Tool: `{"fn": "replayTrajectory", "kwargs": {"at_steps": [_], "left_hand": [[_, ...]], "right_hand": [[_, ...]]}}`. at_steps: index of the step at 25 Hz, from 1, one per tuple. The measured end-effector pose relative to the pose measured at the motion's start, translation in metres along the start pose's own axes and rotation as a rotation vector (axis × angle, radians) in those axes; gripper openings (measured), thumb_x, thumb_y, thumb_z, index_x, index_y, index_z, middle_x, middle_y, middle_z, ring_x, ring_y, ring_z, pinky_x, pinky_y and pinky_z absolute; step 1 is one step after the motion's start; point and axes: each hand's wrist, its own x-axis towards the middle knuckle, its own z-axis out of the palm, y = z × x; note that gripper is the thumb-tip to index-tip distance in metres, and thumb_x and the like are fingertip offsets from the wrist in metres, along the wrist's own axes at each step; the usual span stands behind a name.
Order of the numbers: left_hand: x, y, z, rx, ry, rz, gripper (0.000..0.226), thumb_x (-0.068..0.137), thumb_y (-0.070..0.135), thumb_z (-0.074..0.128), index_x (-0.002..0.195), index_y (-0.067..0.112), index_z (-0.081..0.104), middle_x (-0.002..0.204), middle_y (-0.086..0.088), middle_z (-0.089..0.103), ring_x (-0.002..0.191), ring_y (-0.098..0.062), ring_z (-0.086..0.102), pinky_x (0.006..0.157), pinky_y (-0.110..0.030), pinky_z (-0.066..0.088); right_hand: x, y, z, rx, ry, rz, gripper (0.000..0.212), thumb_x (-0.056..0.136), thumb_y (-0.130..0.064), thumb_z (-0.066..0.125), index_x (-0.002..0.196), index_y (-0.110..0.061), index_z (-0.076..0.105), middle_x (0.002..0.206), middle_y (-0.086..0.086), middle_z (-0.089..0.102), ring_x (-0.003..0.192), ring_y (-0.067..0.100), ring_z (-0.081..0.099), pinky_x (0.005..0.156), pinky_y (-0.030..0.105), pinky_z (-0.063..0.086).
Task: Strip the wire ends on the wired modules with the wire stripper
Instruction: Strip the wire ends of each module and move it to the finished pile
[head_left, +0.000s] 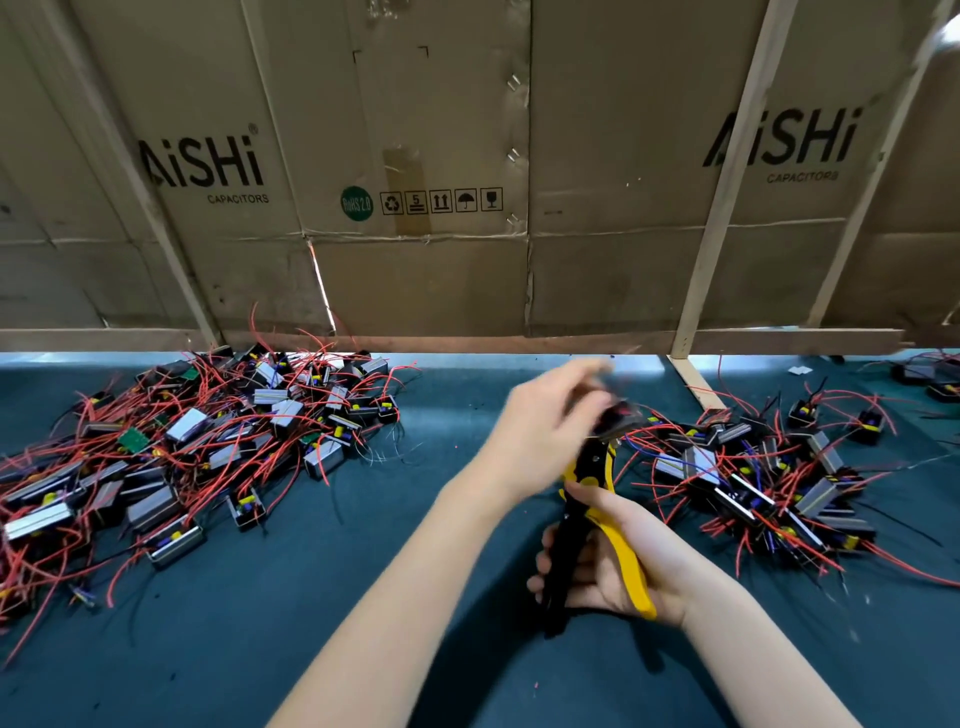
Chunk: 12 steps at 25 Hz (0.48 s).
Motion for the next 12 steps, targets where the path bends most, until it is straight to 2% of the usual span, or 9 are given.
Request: {"fn": "replayTrajectory", "kwargs": {"at_steps": [1,2,3,5,6,8,11,12], "left_hand": [[0.007,0.012,0.01,-0.022,-0.114,-0.012,0.059,0.096,0.016,0.058,0.15,0.016,0.033,0.125,-0.005,0.062,0.117,-0.017,0.057,0.102,-0.029,0.043],[0.01,0.019,0.019,0.032,-0.214,-0.041,0.075,0.095,0.02,0.059,0.156,0.018,0.015,0.138,-0.007,0.053,0.128,-0.02,0.049,0.107,-0.031,0.038],[0.011,0.018,0.024,0.146,-0.273,-0.045,0.079,0.095,0.024,0.059,0.156,0.019,0.01,0.145,-0.008,0.046,0.134,-0.023,0.041,0.11,-0.036,0.033],[0.003,0.001,0.015,0.439,-0.263,-0.01,0.062,0.095,0.029,0.058,0.151,0.022,0.032,0.147,-0.005,0.044,0.136,-0.024,0.035,0.11,-0.039,0.028],[-0.005,-0.012,0.003,0.529,-0.21,-0.002,0.05,0.094,0.03,0.058,0.142,0.024,0.047,0.144,-0.001,0.047,0.134,-0.021,0.036,0.108,-0.036,0.027],[-0.027,-0.041,-0.03,0.576,-0.013,-0.037,0.033,0.091,0.026,0.061,0.124,0.024,0.064,0.134,0.003,0.056,0.128,-0.019,0.044,0.104,-0.035,0.03],[-0.054,-0.079,-0.094,0.614,0.469,-0.123,0.023,0.084,0.007,0.065,0.105,0.014,0.072,0.112,-0.004,0.067,0.109,-0.028,0.057,0.094,-0.041,0.04],[-0.057,-0.093,-0.116,0.675,0.585,-0.19,0.022,0.083,0.004,0.064,0.101,0.012,0.072,0.107,-0.007,0.068,0.104,-0.032,0.058,0.089,-0.042,0.041]], "right_hand": [[-0.001,-0.001,-0.001,0.028,0.003,-0.002,0.048,0.073,-0.042,0.064,0.081,0.005,0.061,0.079,0.025,0.062,0.074,0.04,0.067,0.071,0.046,0.057],[-0.001,-0.002,-0.002,0.056,0.011,-0.007,0.047,0.073,-0.041,0.064,0.081,0.005,0.061,0.078,0.025,0.062,0.073,0.04,0.067,0.07,0.045,0.058],[-0.002,-0.002,-0.003,0.082,0.021,-0.009,0.047,0.074,-0.041,0.064,0.082,0.005,0.061,0.079,0.025,0.062,0.072,0.04,0.067,0.068,0.045,0.058],[-0.002,-0.004,-0.005,0.112,0.026,-0.007,0.048,0.078,-0.042,0.063,0.085,0.005,0.061,0.08,0.025,0.062,0.071,0.039,0.068,0.068,0.045,0.058],[-0.002,-0.004,-0.007,0.116,0.023,-0.007,0.049,0.08,-0.043,0.062,0.085,0.006,0.061,0.081,0.025,0.062,0.071,0.039,0.068,0.071,0.047,0.057],[-0.001,-0.004,-0.007,0.105,0.019,-0.005,0.05,0.082,-0.044,0.061,0.083,0.006,0.061,0.079,0.025,0.063,0.071,0.04,0.069,0.075,0.048,0.055],[-0.001,-0.003,-0.005,0.072,0.01,-0.007,0.049,0.078,-0.044,0.064,0.081,0.005,0.062,0.081,0.025,0.062,0.075,0.041,0.068,0.072,0.046,0.058],[-0.001,-0.003,-0.004,0.068,0.012,-0.008,0.049,0.078,-0.044,0.064,0.081,0.005,0.062,0.082,0.025,0.062,0.076,0.041,0.068,0.071,0.046,0.058]]}}
